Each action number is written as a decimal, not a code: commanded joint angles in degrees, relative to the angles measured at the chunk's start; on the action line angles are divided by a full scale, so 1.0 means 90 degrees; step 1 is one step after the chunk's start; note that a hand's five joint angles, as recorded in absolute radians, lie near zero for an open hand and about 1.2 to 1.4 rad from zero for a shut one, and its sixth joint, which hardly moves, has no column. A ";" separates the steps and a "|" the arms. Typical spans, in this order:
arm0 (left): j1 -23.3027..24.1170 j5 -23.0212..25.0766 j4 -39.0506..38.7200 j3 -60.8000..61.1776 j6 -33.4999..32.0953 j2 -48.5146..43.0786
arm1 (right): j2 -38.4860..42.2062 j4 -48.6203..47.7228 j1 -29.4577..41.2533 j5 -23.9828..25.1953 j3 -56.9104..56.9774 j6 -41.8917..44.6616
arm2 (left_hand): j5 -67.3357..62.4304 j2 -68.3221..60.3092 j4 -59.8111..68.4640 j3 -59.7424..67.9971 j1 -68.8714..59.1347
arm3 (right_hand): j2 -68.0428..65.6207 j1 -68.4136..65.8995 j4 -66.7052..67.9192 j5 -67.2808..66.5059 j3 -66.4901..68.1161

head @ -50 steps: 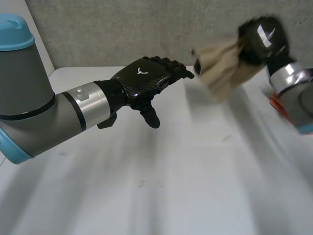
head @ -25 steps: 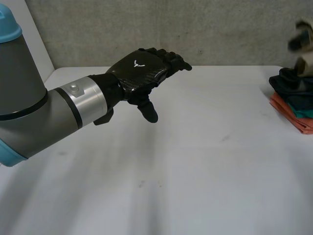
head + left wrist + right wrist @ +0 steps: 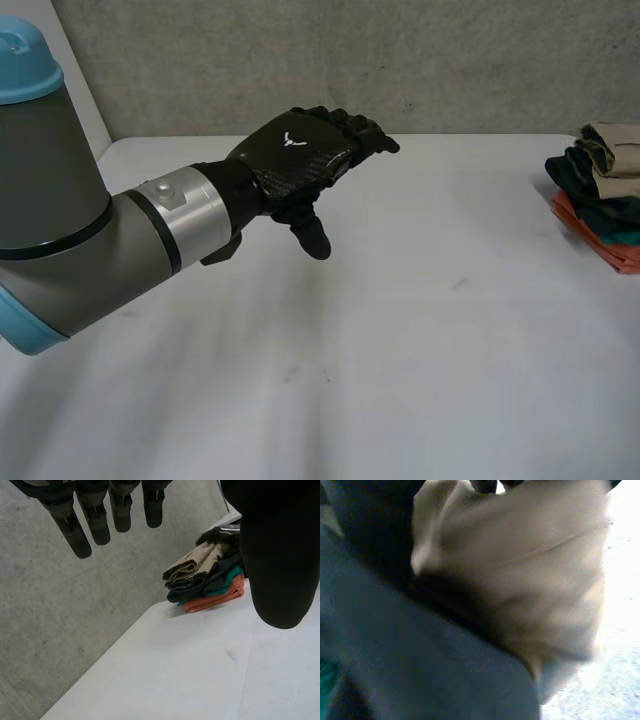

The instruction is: Fold the laundry.

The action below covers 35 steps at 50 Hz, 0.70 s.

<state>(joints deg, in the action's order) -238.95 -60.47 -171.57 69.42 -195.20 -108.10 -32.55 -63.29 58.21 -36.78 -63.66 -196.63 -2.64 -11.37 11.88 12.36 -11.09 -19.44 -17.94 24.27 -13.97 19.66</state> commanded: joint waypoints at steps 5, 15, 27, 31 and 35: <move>0.0017 0.0010 0.0010 0.0030 0.0028 0.0165 | -0.1792 0.2954 -0.0519 -0.0845 -0.0864 0.0741 | -0.0198 -0.0339 0.0282 0.0229 -0.0370 | 0.1049 0.0882 -0.1585 0.1552 -0.1073; -0.0042 0.0000 0.0001 0.0284 0.0048 0.0428 | -0.2848 0.6484 -0.1751 -0.2747 -0.0447 0.4335 | -0.0179 -0.0320 0.0264 0.0210 -0.0352 | 0.1049 0.0882 -0.1585 0.1552 -0.1073; -0.0286 -0.0868 -0.0058 0.0333 0.0467 0.0878 | -0.5198 0.4770 0.0287 -0.4107 -0.1622 0.3140 | -0.0179 -0.0320 0.0264 0.0210 -0.0352 | 0.1049 0.0882 -0.1585 0.1552 -0.1073; -0.0481 -0.1590 -0.0331 0.0518 0.0877 0.1093 | -0.6185 0.3979 0.1233 -0.3902 -0.2804 0.2397 | -0.0011 -0.0152 0.0096 0.0042 -0.0184 | 0.1049 0.0882 -0.1585 0.1552 -0.1073; -0.0637 -0.2323 -0.0799 0.0996 0.1102 0.1366 | -0.6539 0.3479 0.2578 -0.3843 -0.3714 0.2258 | 0.0120 -0.0021 -0.0035 -0.0089 -0.0053 | 0.1049 0.0882 -0.1585 0.1552 -0.1073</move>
<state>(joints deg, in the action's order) -241.65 -68.10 -172.35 72.73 -191.07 -100.24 -78.85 -19.98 60.96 -74.38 -77.65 -167.08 -2.63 -11.38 11.87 12.34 -11.09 -12.70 -12.15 13.86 -3.81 12.17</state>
